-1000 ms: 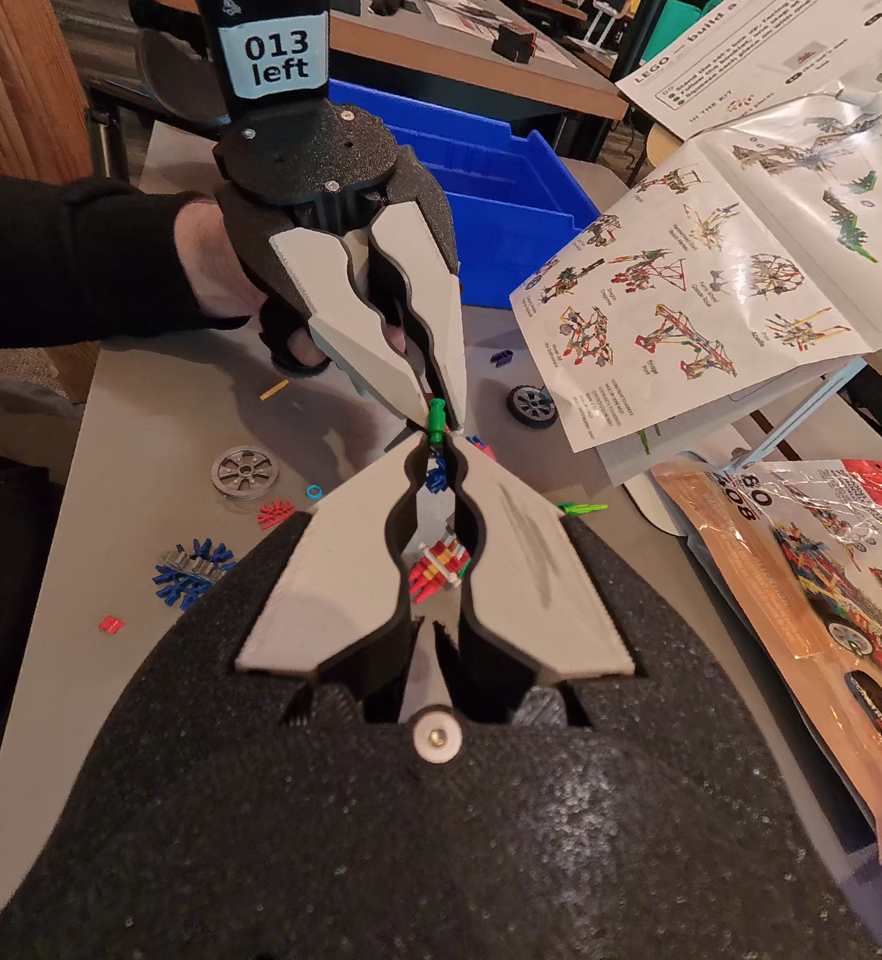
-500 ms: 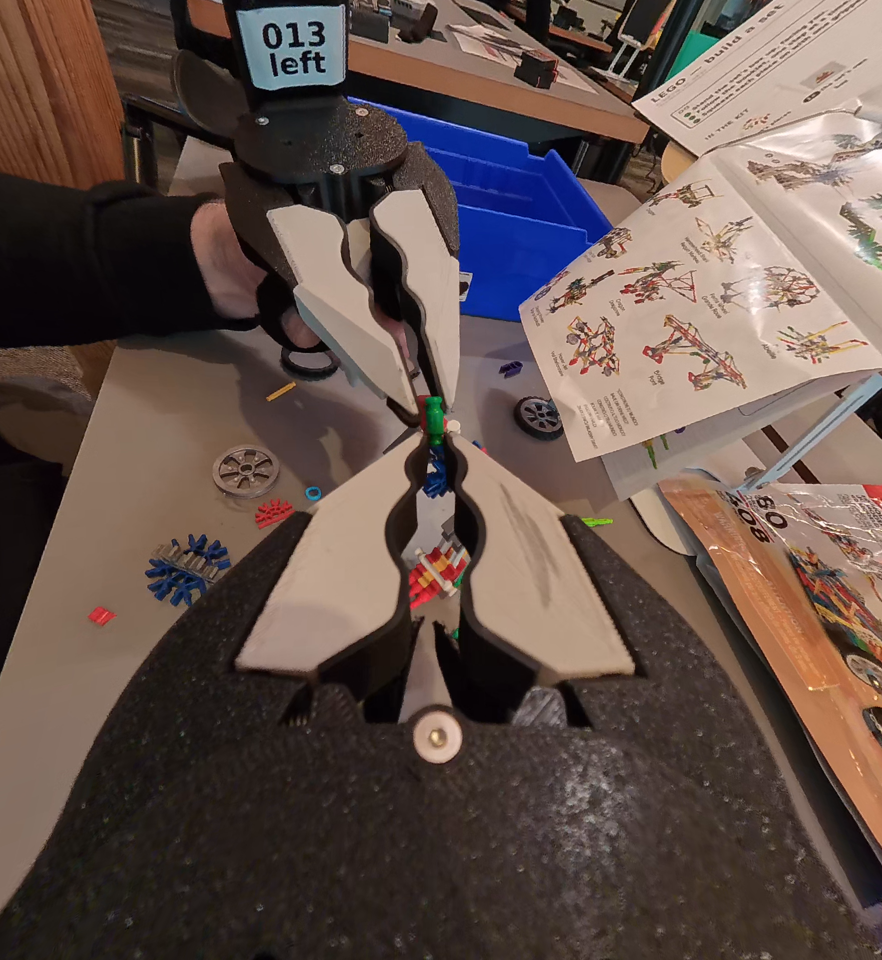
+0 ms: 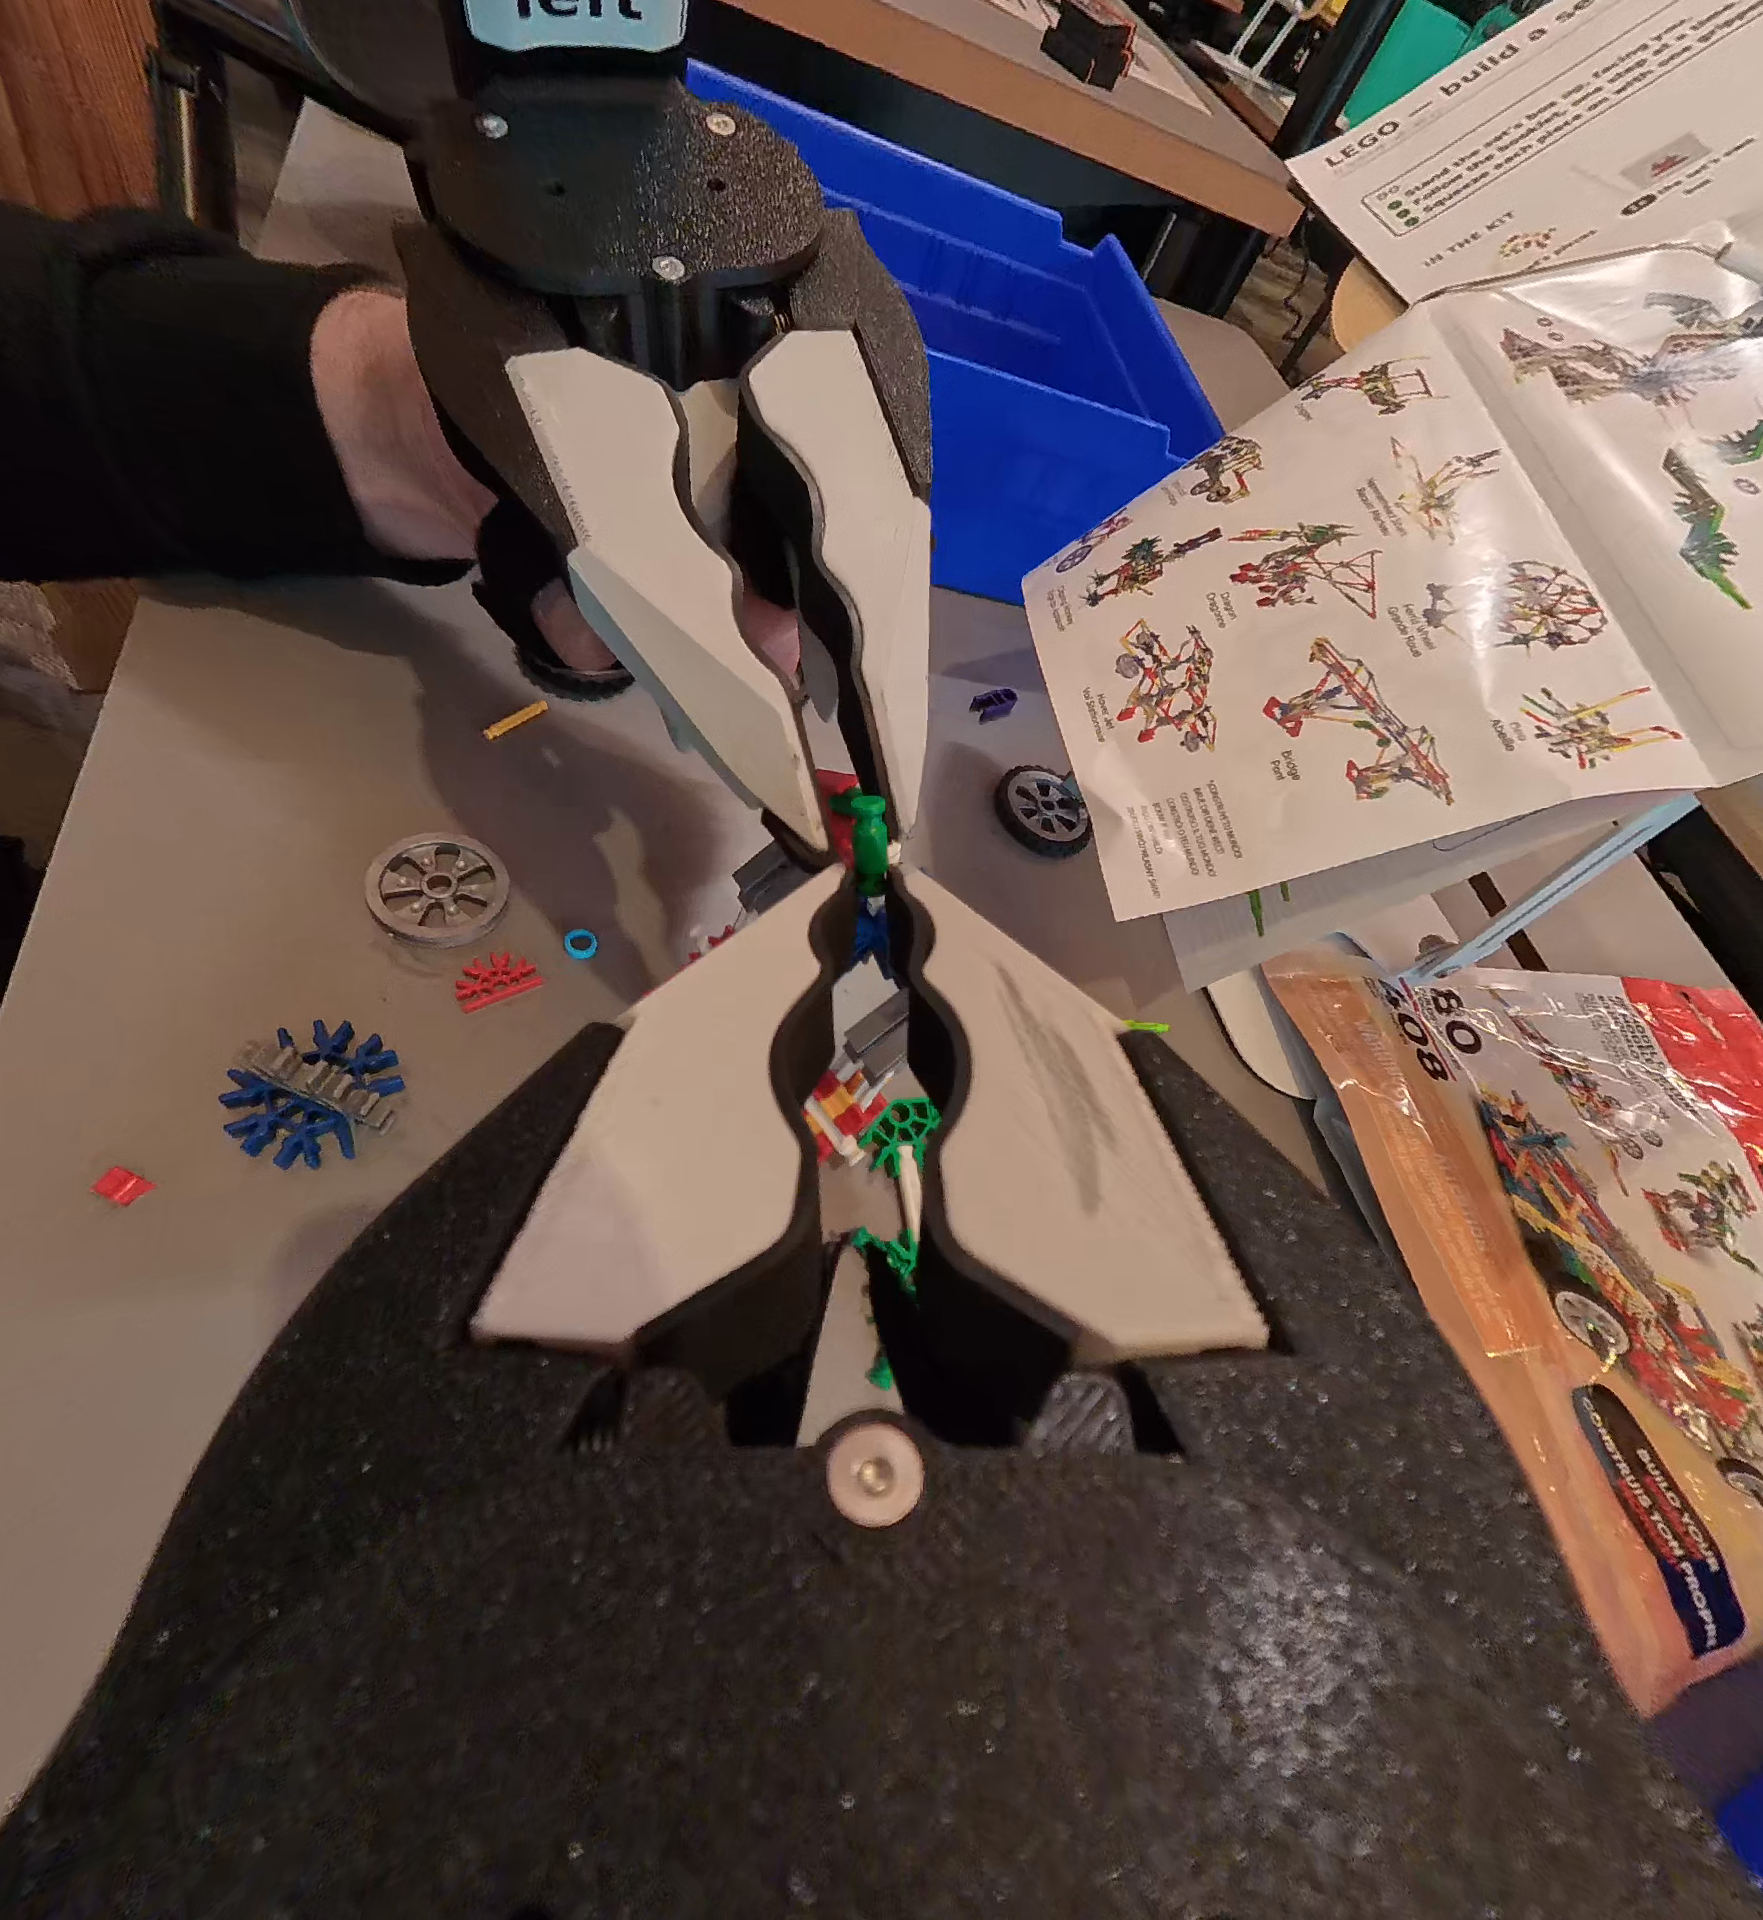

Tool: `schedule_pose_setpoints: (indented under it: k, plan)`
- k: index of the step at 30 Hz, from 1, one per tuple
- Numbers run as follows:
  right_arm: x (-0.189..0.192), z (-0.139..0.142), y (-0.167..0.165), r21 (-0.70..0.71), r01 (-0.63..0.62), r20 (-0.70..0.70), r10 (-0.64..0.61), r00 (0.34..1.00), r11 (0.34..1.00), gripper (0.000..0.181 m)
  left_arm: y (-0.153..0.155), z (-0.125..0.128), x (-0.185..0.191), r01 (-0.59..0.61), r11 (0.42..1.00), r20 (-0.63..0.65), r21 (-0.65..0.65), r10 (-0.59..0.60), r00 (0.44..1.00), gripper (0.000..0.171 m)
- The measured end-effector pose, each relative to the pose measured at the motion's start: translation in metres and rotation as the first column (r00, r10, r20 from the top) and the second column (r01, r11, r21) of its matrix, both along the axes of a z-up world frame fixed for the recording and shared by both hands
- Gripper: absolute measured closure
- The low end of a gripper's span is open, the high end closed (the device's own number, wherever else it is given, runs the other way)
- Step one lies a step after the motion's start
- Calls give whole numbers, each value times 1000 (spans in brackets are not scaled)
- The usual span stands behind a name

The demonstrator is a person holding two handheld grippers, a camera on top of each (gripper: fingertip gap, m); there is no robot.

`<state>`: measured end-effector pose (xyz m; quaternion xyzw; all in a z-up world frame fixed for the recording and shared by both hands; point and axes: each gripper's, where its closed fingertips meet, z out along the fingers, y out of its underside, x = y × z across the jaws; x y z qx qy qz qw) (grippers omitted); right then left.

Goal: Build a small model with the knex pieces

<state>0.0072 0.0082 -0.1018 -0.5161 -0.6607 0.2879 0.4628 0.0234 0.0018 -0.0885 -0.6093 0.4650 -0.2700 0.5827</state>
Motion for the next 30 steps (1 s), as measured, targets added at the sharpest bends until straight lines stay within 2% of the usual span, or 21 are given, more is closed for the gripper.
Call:
schedule_pose_setpoints:
  k: [8,15,18,22,30]
  plan:
    - [-1,-2,1,81,4,62,-9,998,997,176,0,4,-3,3,1000,19,-1,-3,1000,167]
    - [-1,-2,3,80,-1,68,-5,998,997,176,2,2,-4,-15,1000,-4,10,15,1000,166]
    - [-1,-1,2,82,-1,66,-4,998,997,176,1,0,-4,-13,1000,-13,4,13,1000,160]
    - [-2,-1,1,89,-5,72,-1,997,996,176,1,1,-3,-15,1000,-17,17,15,1000,166]
    - [-4,3,3,103,2,72,-9,997,995,176,3,5,-7,-27,999,4,26,27,1000,167]
